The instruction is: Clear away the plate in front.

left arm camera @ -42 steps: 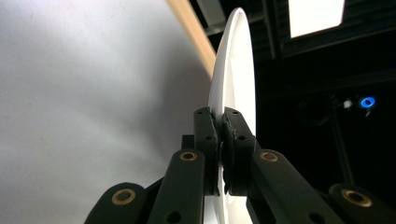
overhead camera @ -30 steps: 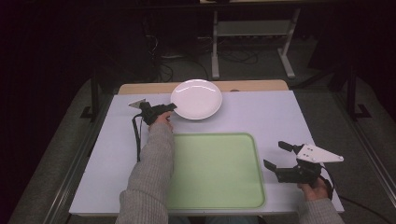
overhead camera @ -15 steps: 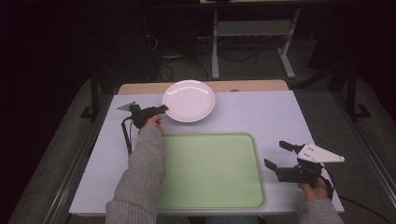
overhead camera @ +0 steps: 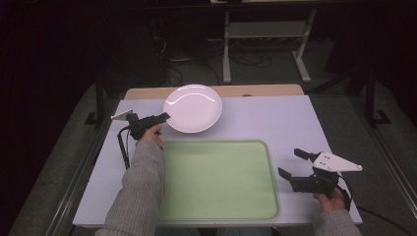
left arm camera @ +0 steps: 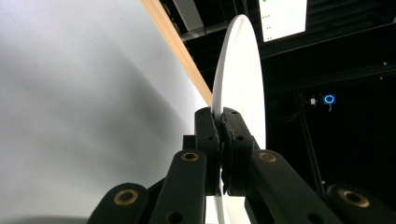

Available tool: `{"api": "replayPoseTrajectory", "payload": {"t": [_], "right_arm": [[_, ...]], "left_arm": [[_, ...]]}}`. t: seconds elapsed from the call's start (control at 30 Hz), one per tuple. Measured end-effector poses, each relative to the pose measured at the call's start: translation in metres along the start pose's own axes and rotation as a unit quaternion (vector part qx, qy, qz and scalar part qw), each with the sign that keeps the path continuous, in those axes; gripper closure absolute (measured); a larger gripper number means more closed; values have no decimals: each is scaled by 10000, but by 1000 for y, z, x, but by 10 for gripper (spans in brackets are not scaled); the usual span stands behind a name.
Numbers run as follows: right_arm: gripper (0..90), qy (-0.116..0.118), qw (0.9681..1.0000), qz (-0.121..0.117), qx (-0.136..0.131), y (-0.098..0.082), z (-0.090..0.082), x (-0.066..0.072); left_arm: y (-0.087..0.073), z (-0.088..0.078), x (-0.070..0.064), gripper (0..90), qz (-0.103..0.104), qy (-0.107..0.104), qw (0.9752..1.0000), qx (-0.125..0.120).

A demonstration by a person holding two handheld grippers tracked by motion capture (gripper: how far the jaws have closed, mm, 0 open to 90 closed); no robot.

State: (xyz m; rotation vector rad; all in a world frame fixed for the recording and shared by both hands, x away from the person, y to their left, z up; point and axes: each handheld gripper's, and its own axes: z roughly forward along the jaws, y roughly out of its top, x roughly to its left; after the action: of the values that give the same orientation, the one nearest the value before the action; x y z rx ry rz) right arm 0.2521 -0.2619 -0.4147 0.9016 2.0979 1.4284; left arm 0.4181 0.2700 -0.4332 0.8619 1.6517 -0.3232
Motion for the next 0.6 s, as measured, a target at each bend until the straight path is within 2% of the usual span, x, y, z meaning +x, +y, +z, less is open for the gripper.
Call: {"api": "replayPoseTrajectory", "payload": {"t": [0.17, 0.23, 0.43, 0.6], "right_arm": [[133, -5, 10000, -5, 2, 0, 0, 1], [133, -10, 10000, -2, 11, 0, 0, 1], [133, -38, 10000, 15, 16, 0, 0, 1], [133, -48, 10000, 21, 35, -1, 0, 2]], "left_arm": [[-1, -14, 1, 870, 117, 13, 9999, 30], [0, -19, 5, 868, 109, -43, 9999, 34], [4, -34, 11, 868, 166, 26, 9999, 10], [3, -42, 16, 869, 208, -13, 9998, 55]]}}
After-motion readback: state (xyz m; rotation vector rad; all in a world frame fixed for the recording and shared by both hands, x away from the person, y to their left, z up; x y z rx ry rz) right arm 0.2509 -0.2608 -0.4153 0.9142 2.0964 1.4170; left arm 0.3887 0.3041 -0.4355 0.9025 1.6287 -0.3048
